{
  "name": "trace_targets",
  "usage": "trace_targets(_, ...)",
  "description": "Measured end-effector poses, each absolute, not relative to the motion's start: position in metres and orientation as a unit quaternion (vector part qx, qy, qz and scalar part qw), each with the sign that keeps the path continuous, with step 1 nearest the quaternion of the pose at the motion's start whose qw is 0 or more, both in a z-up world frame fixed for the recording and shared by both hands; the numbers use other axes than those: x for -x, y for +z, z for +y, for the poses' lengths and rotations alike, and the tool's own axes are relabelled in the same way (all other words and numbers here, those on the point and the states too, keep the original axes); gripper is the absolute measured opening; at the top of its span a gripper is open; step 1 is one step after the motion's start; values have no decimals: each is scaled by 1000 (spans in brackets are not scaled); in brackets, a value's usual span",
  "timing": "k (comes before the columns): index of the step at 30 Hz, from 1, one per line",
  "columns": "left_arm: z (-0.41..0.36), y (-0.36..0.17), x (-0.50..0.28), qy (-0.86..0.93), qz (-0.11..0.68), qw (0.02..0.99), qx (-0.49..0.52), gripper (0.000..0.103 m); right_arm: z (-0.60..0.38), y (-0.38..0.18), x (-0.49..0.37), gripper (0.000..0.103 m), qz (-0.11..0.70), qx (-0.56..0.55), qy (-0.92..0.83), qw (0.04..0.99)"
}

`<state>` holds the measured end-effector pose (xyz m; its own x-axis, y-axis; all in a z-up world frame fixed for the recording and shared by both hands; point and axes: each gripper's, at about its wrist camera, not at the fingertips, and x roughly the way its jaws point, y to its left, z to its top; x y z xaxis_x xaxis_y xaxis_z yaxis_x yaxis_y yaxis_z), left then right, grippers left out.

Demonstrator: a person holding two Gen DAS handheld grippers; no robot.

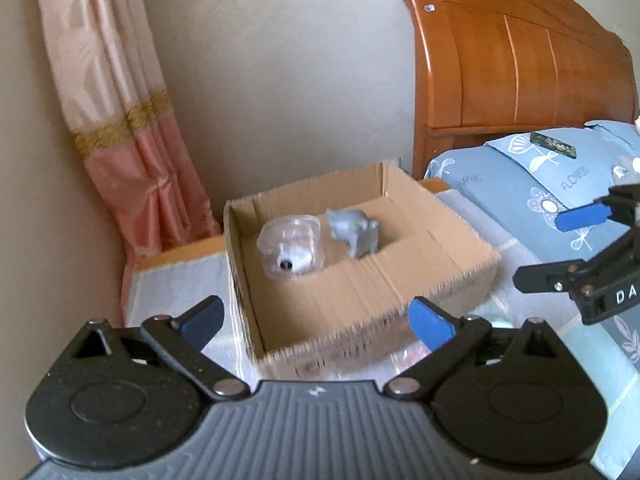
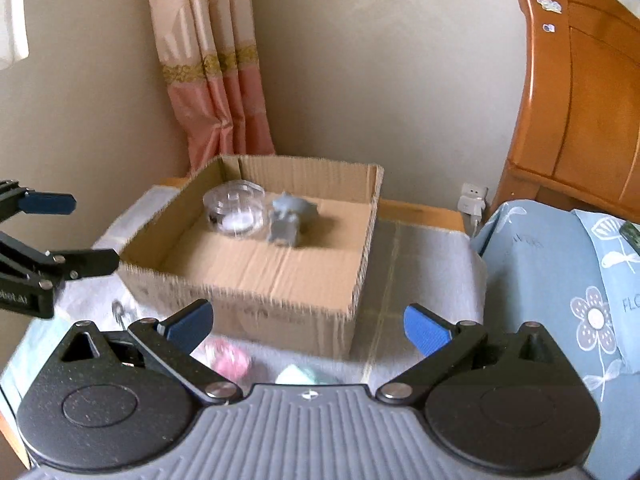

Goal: Organize rigid objects
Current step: 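Carry the cup and grey toy into the box and open both tools, then move both tools back toward the remaining items on the bed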

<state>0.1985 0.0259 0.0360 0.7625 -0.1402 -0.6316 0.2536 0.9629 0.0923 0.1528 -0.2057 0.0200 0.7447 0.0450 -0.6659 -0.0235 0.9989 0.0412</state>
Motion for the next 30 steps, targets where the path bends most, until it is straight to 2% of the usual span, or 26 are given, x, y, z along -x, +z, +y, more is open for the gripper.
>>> trace_targets(12, 31, -17, -154, -59, 333, 939, -71, 99, -179, -24, -103, 103, 354, -4, 0, 935)
trace_targets(30, 43, -79, -148, -48, 377, 925, -15, 99, -164, -62, -106, 103, 385, 22, -4, 923)
